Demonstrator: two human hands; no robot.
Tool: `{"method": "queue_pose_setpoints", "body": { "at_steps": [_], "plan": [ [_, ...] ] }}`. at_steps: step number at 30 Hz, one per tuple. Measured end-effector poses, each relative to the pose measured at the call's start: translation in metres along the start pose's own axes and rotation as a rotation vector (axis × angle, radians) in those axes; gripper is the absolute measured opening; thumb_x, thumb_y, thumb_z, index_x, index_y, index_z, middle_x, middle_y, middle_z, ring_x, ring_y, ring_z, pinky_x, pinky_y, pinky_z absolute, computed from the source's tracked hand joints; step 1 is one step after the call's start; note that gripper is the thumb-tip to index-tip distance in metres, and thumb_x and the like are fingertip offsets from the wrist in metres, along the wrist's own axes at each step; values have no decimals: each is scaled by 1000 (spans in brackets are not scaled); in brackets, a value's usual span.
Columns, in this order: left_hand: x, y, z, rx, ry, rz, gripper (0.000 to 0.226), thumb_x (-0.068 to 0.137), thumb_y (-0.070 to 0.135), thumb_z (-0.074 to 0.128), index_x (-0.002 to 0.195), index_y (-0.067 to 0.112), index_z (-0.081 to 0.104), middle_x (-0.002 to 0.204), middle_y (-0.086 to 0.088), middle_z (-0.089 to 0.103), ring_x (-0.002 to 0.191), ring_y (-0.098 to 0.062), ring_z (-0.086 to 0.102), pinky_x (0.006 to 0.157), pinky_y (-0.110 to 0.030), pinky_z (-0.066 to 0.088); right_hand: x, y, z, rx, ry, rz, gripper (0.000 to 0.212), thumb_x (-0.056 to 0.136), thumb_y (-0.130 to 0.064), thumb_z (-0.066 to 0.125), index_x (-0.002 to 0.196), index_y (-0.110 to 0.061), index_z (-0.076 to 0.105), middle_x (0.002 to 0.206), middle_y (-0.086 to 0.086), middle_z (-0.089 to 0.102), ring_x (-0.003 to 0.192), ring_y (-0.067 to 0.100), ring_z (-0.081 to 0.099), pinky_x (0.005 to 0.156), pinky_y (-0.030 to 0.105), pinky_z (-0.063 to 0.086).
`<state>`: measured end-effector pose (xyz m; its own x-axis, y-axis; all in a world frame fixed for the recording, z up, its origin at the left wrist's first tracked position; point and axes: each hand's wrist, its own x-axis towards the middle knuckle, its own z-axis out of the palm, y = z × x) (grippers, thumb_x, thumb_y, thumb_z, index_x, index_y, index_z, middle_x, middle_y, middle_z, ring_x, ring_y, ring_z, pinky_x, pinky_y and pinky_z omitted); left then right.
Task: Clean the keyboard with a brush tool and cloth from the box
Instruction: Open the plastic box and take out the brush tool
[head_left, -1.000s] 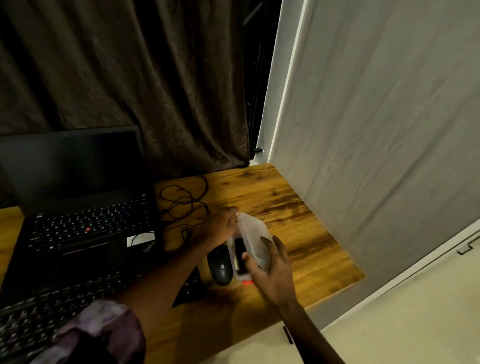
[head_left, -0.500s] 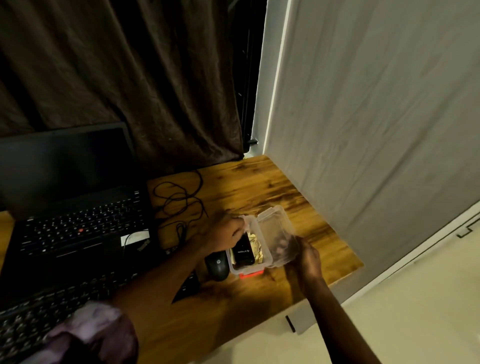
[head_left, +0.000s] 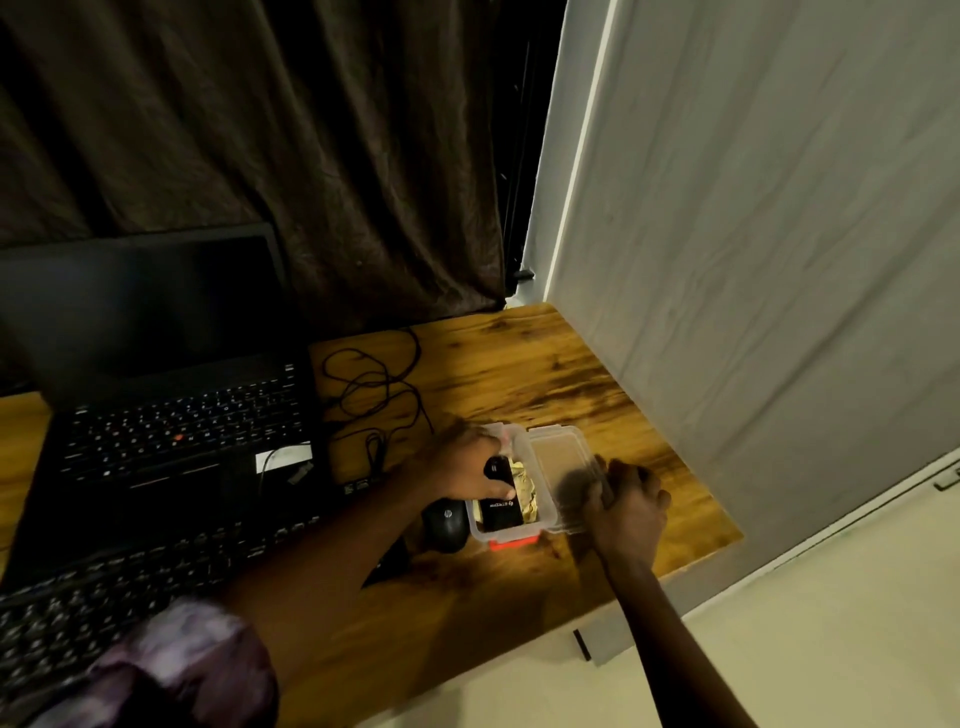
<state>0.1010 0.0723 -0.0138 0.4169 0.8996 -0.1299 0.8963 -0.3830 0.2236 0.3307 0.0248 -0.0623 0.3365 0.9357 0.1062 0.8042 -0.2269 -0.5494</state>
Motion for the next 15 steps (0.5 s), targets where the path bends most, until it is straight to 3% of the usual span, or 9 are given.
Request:
{"method": "queue_pose_setpoints", "body": {
  "at_steps": [5, 8, 10, 12, 15],
  "plan": [
    [-1, -6, 6, -135, -17, -35, 72, 73, 63, 71, 132, 21, 61, 137, -2, 59, 125, -21, 51, 104, -35, 42, -6, -20, -1, 93, 104, -158, 51, 84, -42, 47, 121, -11, 61, 129, 17, 52, 115, 36, 46, 93, 45, 43],
    [-2, -4, 7, -272, 42, -27, 67, 67, 48, 83, 124, 17, 65, 129, 0, 60, 119, -17, 53, 98, -33, 46, -6, -32, 0, 87, 108, -256, 39, 85, -36, 50, 113, -11, 63, 121, 15, 58, 107, 33, 50, 85, 41, 46],
    [-3, -2, 8, -311, 94, -4, 68, 66, 41, 87, 124, 14, 64, 126, 0, 55, 119, -16, 49, 97, -25, 40, -5, -38, 1, 72, 106, -314, 37, 86, -36, 47, 108, -12, 65, 117, 12, 61, 104, 31, 52, 82, 38, 44],
    [-4, -1, 6, -334, 143, 20, 70, 66, 36, 88, 125, 9, 63, 125, -4, 53, 116, -18, 47, 90, -20, 34, -4, -44, 1, 68, 98, -354, 38, 86, -37, 43, 107, -14, 66, 117, 8, 62, 105, 29, 52, 83, 35, 41],
    [-9, -1, -2, -416, 223, 34, 67, 68, 31, 88, 126, 8, 63, 115, -2, 52, 103, -16, 52, 83, -22, 41, -4, -53, -1, 149, 72, -397, 33, 87, -34, 47, 108, -17, 65, 116, 4, 64, 106, 25, 54, 86, 34, 42]
  ]
}}
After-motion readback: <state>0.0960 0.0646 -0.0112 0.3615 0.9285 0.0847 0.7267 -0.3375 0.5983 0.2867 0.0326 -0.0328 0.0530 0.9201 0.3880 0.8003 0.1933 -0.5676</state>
